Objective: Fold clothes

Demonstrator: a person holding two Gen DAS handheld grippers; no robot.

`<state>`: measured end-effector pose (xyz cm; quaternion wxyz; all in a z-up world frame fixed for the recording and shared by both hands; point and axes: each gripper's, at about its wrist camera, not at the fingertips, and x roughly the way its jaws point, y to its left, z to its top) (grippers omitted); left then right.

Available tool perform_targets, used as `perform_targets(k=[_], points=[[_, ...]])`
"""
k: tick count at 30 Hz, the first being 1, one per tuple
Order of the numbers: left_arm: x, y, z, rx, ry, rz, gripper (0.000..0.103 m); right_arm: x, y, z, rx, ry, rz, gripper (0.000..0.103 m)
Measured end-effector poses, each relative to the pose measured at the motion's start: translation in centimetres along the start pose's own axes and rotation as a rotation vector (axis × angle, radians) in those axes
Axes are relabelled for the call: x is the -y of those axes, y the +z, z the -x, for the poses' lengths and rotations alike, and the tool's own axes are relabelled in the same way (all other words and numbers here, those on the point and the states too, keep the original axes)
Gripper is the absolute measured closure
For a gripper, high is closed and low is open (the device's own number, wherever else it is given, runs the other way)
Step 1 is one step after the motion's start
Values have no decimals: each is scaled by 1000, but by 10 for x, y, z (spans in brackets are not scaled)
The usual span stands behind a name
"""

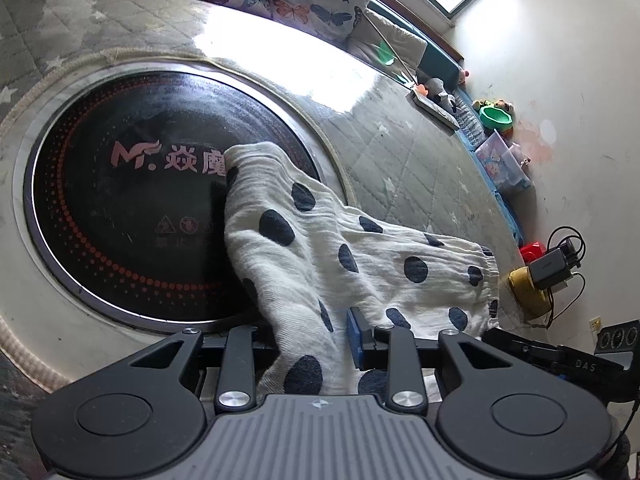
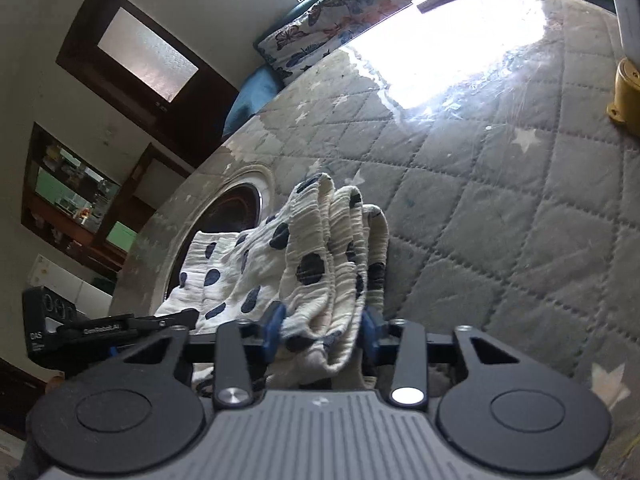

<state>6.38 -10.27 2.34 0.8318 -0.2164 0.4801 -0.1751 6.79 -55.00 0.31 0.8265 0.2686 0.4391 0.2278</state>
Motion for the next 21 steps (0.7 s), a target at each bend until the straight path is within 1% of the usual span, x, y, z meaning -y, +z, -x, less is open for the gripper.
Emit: perform_targets(k=[3,5,8,9,10,12,13,14,18,21], points=[[2,1,2,6,12,-12,75,-2,-1,2,14,-1,8,70],[3,0,2,9,19,-22,76,-1,-2,3,22,1,-6,75],[3,0,3,9,27,-25,76,-1,-3,5,35,7,-20,76],[3,0,3,10,31,-24,76,0,-2,5,30,12,-24,76],[2,1,3,10,34,-23,76,1,-2,4,24,18,-28,72],[0,1,4,10,38,-19,75,2,-2,3,13,25,-34,70],[-1,2,4,9,40,-16,73,4,-3,3,5,18,-30,66],[-3,2,4,9,42,-15,73,5,-5,2,-6,16,-30,64],[-2,0,1,-2,40,-30,73,14,-10,3,-29,59,-67,63],[0,0,-2,-10,37,-38,74,22,-11,0,-43,108,-116,62]])
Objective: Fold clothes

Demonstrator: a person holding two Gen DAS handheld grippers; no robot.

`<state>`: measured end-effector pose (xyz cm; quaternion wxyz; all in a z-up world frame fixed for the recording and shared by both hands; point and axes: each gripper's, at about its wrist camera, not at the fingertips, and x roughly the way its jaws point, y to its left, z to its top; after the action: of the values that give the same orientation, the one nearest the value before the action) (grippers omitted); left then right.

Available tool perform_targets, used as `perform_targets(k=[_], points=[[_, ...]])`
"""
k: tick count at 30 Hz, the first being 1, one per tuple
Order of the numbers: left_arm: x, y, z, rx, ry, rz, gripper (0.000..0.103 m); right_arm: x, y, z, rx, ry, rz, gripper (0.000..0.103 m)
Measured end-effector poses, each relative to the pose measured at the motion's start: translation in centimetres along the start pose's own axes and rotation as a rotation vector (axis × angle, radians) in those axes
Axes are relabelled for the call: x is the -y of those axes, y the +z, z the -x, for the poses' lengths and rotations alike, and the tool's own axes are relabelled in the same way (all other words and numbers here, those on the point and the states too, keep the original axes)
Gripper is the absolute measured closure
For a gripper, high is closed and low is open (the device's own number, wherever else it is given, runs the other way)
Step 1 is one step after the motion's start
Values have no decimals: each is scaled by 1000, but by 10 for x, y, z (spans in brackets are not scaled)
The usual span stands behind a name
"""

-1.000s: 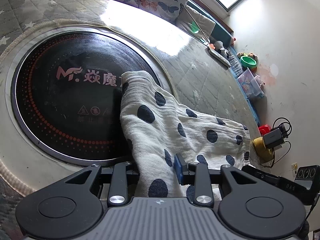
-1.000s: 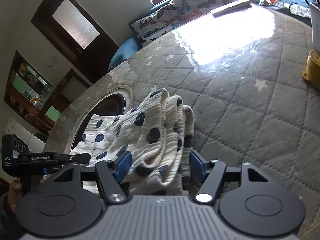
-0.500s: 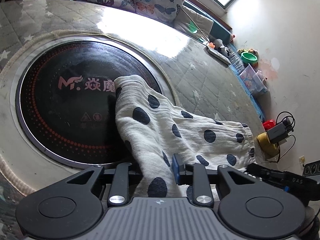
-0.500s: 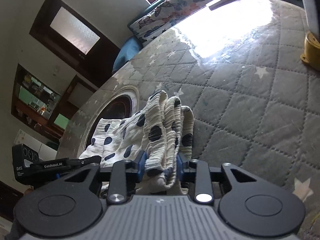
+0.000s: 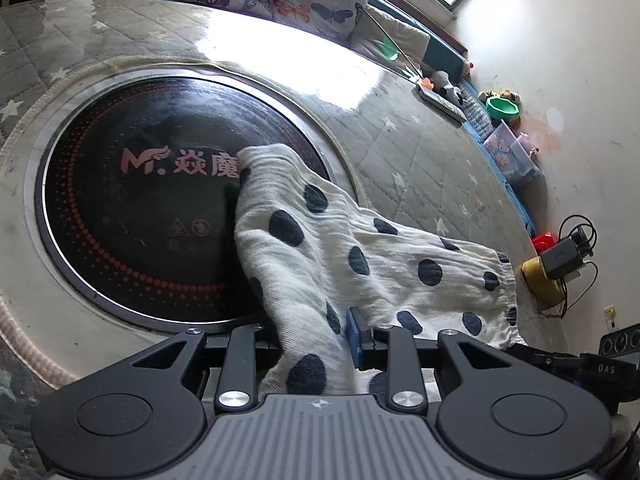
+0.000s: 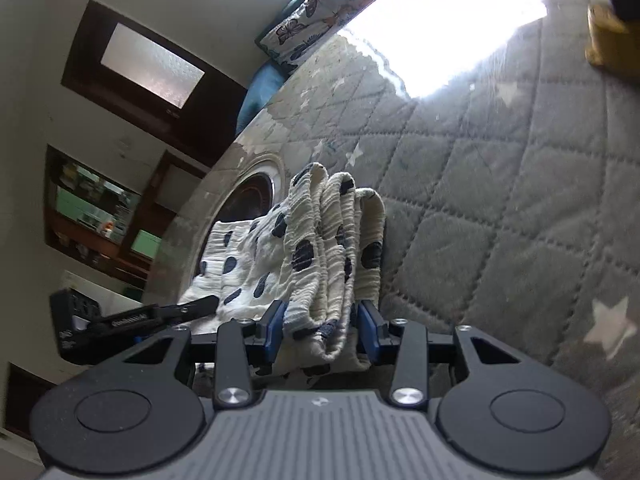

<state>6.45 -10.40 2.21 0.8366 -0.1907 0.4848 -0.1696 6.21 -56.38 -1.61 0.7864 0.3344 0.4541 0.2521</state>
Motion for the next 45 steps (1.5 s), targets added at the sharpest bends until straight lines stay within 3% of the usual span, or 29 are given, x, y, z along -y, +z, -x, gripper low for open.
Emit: perform_targets(k=[3,5,11,20,25,29,32,35,37,41,45], points=[[2,1,0,1,3,-9,75,4,2,-3,-5,32,-32,62],[4,3,2,8,9,-13,76,3,1,-5,3,31,-29,74],[13,15,13,39,7,-39,84,-8,3,5,63,71,-6,86],[25,23,16,54,18,-79,87,-30,12,14,97,51,49,86],[12,18,9,30,32,-56,87,-15,2,11,58,32,-2,77],[7,16,7,24,36,-52,87,-9,-6,20,53,29,-22,56],[9,14,6,22,65,-83,85,-5,-15,23,32,29,-51,48],[13,12,10,32,98,-131,77,0,-23,19,6,25,-86,45],[15,12,19,56,111,-152,62,5,-25,17,-2,40,-120,45],[24,12,43,119,122,-235,49,15,-26,9,-10,82,-188,40],[55,-5,55,146,99,-421,43,19,-23,0,-6,107,-216,38]])
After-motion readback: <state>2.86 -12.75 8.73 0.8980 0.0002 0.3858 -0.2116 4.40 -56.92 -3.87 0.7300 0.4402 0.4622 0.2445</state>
